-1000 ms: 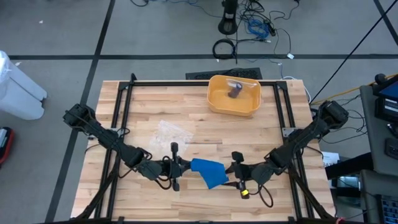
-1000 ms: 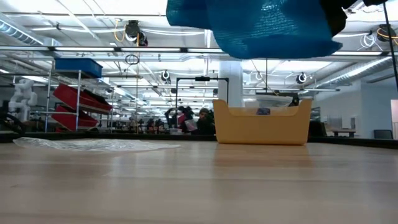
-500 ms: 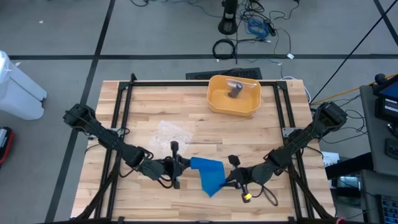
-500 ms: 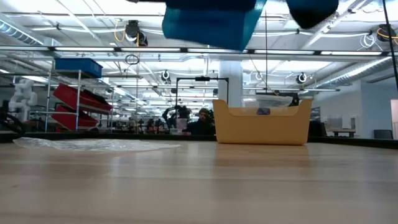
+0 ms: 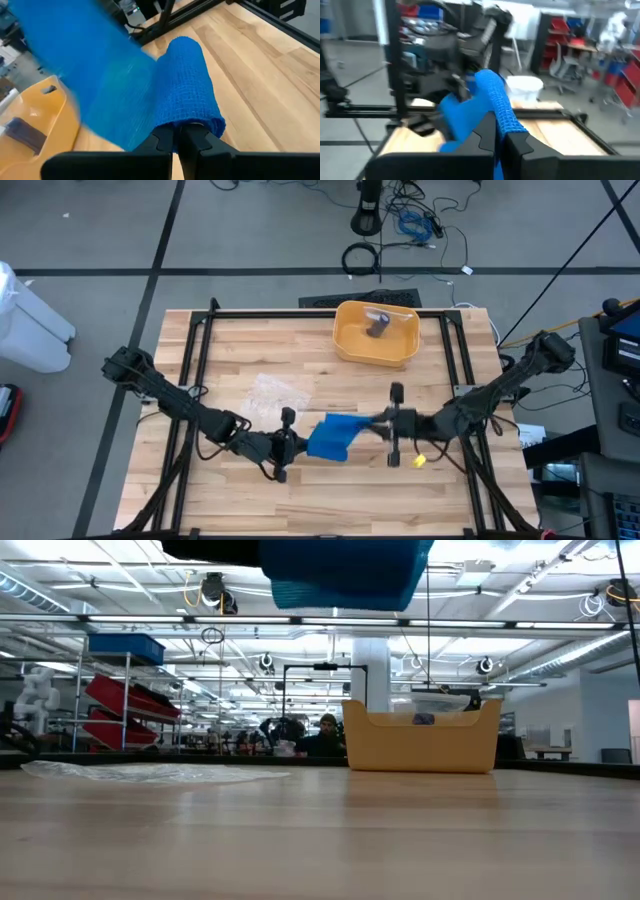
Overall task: Roll bandage
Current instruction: Roll the blue bandage
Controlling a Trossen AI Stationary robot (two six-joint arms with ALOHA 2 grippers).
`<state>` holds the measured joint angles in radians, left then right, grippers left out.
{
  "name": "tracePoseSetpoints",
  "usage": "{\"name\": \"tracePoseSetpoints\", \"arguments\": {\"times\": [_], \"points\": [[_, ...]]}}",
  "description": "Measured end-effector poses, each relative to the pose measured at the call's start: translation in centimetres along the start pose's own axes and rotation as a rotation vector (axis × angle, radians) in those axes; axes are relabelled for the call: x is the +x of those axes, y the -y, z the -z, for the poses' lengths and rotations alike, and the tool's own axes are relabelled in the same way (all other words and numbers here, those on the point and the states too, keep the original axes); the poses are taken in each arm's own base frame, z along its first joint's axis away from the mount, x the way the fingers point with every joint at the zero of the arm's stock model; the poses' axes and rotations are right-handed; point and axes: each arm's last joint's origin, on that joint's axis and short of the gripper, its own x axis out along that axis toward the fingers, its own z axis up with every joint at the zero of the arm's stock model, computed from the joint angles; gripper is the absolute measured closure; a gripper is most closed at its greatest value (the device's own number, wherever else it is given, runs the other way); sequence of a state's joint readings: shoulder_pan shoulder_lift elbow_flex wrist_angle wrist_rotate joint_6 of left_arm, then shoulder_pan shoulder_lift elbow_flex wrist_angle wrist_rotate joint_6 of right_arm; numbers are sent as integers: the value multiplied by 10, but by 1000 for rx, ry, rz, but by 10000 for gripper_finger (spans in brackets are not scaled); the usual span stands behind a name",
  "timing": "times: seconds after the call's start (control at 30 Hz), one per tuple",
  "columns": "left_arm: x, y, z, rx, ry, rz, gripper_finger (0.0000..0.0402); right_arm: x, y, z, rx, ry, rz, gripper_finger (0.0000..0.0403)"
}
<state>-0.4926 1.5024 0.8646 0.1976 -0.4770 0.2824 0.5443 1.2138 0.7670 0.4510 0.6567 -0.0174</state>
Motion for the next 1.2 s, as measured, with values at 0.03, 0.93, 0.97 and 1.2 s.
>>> {"name": "tracePoseSetpoints", "arguments": {"times": [0.03, 0.93, 0.97, 1.2], "points": [[0, 0, -1, 10, 6, -2, 394, 1, 5, 1, 22, -21, 18, 403], [-14, -11, -40, -33, 364, -148, 394, -5, -31, 80, 90, -518, -110, 165], [-16, -12, -42, -38, 376, -151, 394, -6, -34, 86, 114, -536, -104, 162], [-31, -15, -50, -61, 423, -148, 394, -7, -48, 116, 190, -561, -29, 161]]}}
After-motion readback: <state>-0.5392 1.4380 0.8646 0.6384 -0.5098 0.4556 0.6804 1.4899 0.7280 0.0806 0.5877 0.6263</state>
